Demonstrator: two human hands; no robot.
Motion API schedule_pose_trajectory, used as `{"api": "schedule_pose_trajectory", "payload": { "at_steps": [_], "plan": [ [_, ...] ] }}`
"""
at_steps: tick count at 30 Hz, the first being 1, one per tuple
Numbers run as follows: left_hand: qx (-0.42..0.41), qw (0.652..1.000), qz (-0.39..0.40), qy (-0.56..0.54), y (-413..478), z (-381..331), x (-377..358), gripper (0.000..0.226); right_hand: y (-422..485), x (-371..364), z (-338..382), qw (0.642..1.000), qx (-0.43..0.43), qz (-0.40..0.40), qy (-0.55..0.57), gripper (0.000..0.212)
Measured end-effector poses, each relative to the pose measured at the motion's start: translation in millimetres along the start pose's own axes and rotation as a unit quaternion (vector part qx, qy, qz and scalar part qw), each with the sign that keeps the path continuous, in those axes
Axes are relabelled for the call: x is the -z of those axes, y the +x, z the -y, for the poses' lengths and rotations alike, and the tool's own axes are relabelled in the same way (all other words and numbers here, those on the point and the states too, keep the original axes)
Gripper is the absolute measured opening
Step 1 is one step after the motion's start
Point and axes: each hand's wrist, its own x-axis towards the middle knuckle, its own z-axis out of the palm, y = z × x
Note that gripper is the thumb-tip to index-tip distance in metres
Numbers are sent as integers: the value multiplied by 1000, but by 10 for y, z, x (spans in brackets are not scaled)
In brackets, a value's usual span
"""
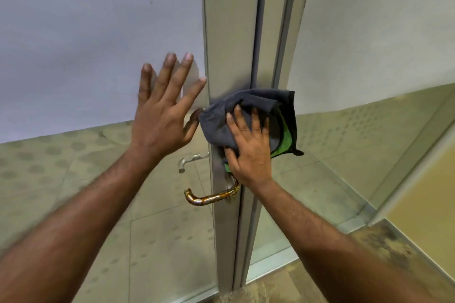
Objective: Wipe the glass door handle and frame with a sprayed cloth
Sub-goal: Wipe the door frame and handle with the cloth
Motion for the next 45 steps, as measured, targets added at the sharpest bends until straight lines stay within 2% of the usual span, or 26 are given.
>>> {"api": "schedule_pose_trajectory", "payload": {
  "at_steps": [3, 10, 13, 16, 19, 24, 27, 30, 35, 39, 42, 45],
  "plan": [
    [-19, 998, 9, 53, -36, -8, -124, 67, -171, 39, -162, 1000, 16, 15, -17, 73],
    [-37, 997, -22, 67, -90, 59, -178, 64, 114, 29, 88, 995, -65, -39, 64, 74],
    [-32, 996, -35, 77, -143, 91, -190, 64, 78, 35, 92, 997, -14, -5, 73, 70],
    [-33, 995, -45, 83, -167, 83, -207, 62, -142, 61, -47, 999, 31, 30, 33, 67],
    [-38, 994, -51, 88, -169, 87, -228, 62, -176, 110, -150, 999, -27, 6, 22, 69],
    [-37, 994, -58, 88, -198, 90, -247, 61, 141, 88, 81, 989, -65, -34, 128, 68],
    [-33, 994, -63, 88, -208, 90, -259, 61, 92, 91, 95, 992, -18, 15, 127, 67],
    [-31, 994, -63, 86, -212, 78, -276, 62, -200, 62, -86, 995, 22, 51, 81, 66],
    [-28, 994, -64, 86, -178, 64, -284, 62, -240, 54, -70, 984, -88, 9, 153, 67],
    [-29, 994, -62, 86, -190, 68, -275, 61, 100, 97, 156, 975, -111, -36, 190, 69],
    [-29, 994, -60, 84, -206, 84, -271, 61, 142, 114, 182, 983, -73, -11, 170, 71],
    [-27, 994, -65, 84, -215, 68, -274, 62, -86, 101, 6, 991, -5, 60, 116, 71]
  ]
}}
